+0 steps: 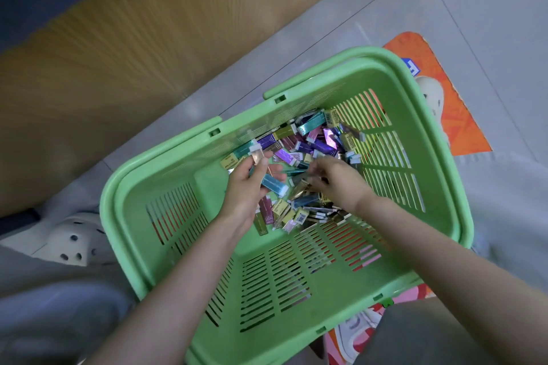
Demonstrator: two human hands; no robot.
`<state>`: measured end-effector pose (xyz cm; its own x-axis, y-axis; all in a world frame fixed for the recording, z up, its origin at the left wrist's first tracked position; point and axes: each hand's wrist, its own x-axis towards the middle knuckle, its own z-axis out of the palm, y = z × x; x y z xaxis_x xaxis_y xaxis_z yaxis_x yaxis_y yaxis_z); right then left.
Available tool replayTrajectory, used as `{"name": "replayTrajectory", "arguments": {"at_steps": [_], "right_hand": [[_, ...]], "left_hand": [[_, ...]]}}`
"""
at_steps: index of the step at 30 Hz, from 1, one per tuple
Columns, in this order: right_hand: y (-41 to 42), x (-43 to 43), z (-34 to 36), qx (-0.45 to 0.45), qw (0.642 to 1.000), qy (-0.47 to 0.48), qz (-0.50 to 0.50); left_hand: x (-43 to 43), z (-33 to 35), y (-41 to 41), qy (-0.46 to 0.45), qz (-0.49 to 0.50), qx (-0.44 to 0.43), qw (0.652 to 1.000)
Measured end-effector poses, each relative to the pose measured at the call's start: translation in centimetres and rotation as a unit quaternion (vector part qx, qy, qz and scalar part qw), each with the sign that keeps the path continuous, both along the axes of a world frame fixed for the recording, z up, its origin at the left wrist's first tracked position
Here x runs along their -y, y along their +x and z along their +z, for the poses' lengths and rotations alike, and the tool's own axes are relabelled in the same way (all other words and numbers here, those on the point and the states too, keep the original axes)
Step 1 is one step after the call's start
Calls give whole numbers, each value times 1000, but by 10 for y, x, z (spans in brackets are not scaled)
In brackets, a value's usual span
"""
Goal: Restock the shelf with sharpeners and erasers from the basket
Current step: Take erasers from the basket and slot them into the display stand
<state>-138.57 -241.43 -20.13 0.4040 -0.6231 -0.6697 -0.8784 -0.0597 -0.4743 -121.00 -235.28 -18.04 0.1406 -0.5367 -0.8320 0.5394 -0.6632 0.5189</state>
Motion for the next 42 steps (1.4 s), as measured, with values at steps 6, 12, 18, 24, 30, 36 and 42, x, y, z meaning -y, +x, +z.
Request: {"name": "replayTrajectory", "arguments": {"at_steps": [6,12,18,24,30,36,42], "right_hand": [[-10,-5,-13,-154,938,73,302],[-14,-2,-18,-89,966,85,229],[8,-8,4,80,984,112,-109],[54,-28,30,94,985,125,-70],[50,-22,27,123,988,81,-46],[11,-29,-19,-79,966,75,235],[17,-28,-32,-143,909,56,388]], "left_hand": [[-4,1,3,42,-53,20,997],[-15,-1,5,78,-54,40,995],[-21,-1,2,125,-25,-40,991],[-14,3,1,112,-29,-83,990],[-13,5,14,101,32,-73,992],[-12,10,13,95,36,-62,993],[-18,10,19,107,13,-38,993]]}}
